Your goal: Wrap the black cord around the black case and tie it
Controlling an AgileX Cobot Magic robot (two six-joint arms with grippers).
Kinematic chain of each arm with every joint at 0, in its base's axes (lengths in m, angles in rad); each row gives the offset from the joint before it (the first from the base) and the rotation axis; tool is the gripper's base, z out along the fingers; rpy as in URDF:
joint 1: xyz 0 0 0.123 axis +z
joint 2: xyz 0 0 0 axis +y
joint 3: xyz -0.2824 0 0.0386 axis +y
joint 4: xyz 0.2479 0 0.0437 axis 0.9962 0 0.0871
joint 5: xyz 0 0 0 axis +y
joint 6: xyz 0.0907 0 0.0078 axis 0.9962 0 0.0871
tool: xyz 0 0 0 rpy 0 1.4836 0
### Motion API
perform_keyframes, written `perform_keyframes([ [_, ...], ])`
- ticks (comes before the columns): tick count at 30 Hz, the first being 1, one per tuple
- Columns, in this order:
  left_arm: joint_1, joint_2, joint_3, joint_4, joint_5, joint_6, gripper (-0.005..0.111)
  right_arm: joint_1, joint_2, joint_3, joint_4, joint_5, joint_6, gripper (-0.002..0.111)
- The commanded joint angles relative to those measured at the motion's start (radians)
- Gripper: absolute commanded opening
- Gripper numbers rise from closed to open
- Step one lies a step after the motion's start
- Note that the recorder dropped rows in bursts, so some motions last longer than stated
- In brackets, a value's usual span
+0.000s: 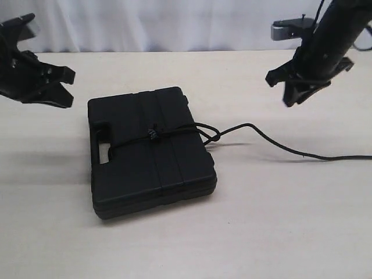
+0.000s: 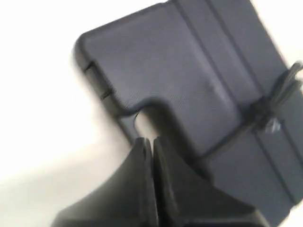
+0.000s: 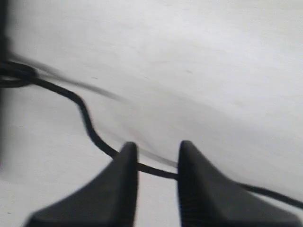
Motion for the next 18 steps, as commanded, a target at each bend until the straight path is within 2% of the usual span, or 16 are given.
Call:
perform_keyframes([
  [1, -0.008, -0.037, -0.122, 0.316, 0.291, -0.23, 0.0, 0.069, -0.071, -0.021, -0.189, 0.068, 0.117, 0.005],
  [3, -0.009, -0.096, -0.097, 0.323, 0.31, -0.224, 0.0, 0.087, -0.121, 0.036, -0.148, 0.068, 0.089, 0.005],
  [5, -0.014, -0.189, -0.04, 0.331, 0.258, -0.224, 0.0, 0.09, -0.188, 0.11, -0.126, -0.004, 0.087, 0.005],
  [11, -0.014, -0.645, 0.23, 0.346, 0.0, -0.222, 0.0, 0.093, -0.525, 0.448, -0.075, -0.349, 0.092, 0.005],
  [18, -0.014, -1.229, 0.534, 0.344, -0.361, -0.145, 0.0, 0.212, -1.067, 0.979, -0.063, -1.064, 0.053, 0.005],
])
